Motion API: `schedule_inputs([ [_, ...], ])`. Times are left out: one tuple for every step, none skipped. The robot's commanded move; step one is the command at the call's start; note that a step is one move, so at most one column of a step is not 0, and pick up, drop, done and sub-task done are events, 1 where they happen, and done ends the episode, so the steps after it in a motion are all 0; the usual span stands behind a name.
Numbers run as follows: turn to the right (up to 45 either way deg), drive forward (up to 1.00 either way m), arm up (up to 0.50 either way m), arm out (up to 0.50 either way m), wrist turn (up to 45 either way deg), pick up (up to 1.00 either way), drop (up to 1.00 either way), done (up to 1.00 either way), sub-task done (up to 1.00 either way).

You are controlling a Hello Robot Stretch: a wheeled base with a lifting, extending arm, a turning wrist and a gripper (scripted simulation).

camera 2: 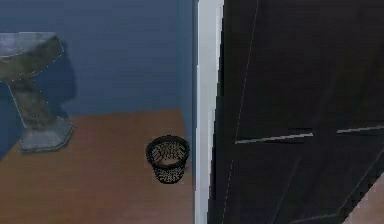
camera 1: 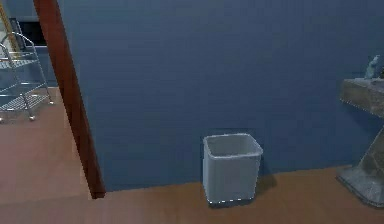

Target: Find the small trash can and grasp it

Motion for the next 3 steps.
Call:
schedule_inputs([
  [42.0,0.00,0.00,0.00,0.0,0.00,0.00,0.00,0.00],
  [0.0,0.70,0.00,0.00,0.0,0.00,0.00,0.00,0.00],
  [-12.0,0.00,0.00,0.00,0.0,0.00,0.00,0.00,0.00],
])
